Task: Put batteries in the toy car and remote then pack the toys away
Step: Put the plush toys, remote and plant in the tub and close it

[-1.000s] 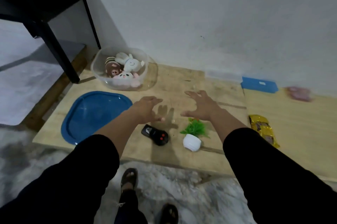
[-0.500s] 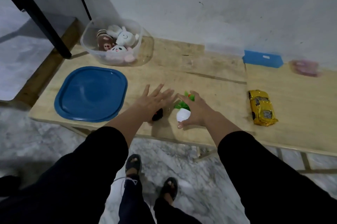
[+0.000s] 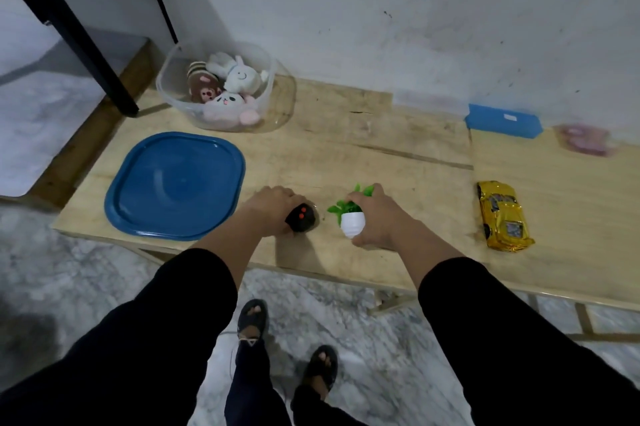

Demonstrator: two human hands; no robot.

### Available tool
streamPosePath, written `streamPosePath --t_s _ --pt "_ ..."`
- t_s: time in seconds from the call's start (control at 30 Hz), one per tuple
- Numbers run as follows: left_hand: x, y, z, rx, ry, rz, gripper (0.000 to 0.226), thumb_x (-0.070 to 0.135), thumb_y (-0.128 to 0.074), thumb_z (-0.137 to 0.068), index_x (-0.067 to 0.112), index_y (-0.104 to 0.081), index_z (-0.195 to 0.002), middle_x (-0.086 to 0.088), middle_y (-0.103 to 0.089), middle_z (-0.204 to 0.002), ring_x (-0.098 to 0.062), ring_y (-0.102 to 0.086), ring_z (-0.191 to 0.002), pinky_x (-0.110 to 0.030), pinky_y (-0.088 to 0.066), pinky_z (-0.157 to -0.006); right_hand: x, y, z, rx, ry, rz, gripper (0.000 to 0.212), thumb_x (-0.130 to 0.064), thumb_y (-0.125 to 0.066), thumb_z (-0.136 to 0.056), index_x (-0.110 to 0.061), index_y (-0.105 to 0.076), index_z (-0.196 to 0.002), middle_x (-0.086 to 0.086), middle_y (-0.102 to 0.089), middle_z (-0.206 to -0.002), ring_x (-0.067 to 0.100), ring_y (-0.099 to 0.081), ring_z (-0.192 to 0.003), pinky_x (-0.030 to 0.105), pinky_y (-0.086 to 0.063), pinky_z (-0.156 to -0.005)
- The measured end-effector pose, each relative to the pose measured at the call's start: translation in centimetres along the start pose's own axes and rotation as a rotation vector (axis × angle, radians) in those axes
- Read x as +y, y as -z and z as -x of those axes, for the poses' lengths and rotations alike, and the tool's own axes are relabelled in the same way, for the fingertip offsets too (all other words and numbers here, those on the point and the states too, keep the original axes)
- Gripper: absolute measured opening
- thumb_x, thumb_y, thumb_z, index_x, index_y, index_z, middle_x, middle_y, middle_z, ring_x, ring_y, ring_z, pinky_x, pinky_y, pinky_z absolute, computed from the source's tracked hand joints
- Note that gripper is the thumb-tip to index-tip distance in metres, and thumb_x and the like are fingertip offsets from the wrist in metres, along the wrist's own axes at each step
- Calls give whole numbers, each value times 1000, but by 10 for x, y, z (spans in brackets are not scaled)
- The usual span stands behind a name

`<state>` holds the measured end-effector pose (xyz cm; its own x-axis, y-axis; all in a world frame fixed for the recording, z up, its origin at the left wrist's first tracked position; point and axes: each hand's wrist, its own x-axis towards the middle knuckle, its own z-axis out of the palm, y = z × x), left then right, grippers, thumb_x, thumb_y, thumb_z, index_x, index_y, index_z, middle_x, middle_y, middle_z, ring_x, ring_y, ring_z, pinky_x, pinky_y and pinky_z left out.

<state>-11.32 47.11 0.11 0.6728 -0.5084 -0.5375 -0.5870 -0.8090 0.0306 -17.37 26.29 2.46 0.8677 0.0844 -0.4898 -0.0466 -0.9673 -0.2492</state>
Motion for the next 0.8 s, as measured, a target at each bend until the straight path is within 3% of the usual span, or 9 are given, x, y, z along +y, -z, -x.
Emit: streamPosePath --t_s 0.13,0.37,0.5,0.57,0.7,0.8 --pt "-7 0 4 77 35 108 69 34 -65 -85 17 -33 -143 -9 -44 -135 -28 -42 -122 -37 -40 -100 -8 8 -4 7 4 38 81 -24 -79 -70 -26 -35 -139 13 -22 -135 36 -50 -107 33 -45 -82" --pt "-71 56 12 389 155 32 70 24 -66 -85 17 -31 -144 -4 -43 -140 -27 -39 -128 -40 -29 -106 -44 69 -40 143 88 42 84 -17 -80 -67 -22 -36 -139 17 -24 -135 36 -47 -111 42 -47 -93" --pt "-120 88 14 517 245 134 66 26 -69 -82 16 -38 -139 -5 -50 -132 -28 -43 -123 -42 -36 -100 -84 103 -74 222 170 52 81 -15 -78 -69 -22 -36 -138 17 -23 -135 36 -46 -113 39 -46 -95" --pt "-144 99 8 544 287 183 62 27 -68 -82 16 -41 -137 -5 -51 -130 -28 -44 -122 -44 -36 -99 -104 117 -95 231 195 51 81 -14 -76 -70 -21 -35 -139 17 -23 -137 35 -44 -115 40 -45 -97" --pt "-184 118 -15 509 362 292 69 39 -68 -82 20 -37 -142 -6 -47 -137 -29 -41 -127 -50 -22 -111 -140 138 -143 238 215 53 81 -16 -76 -71 -21 -34 -140 16 -22 -137 34 -44 -115 41 -44 -99" --pt "-216 126 -41 511 364 383 68 39 -68 -81 19 -39 -140 -11 -49 -134 -32 -45 -123 -46 -32 -107 -163 149 -182 224 204 42 80 -16 -76 -70 -21 -35 -138 14 -20 -136 34 -43 -116 40 -43 -99"
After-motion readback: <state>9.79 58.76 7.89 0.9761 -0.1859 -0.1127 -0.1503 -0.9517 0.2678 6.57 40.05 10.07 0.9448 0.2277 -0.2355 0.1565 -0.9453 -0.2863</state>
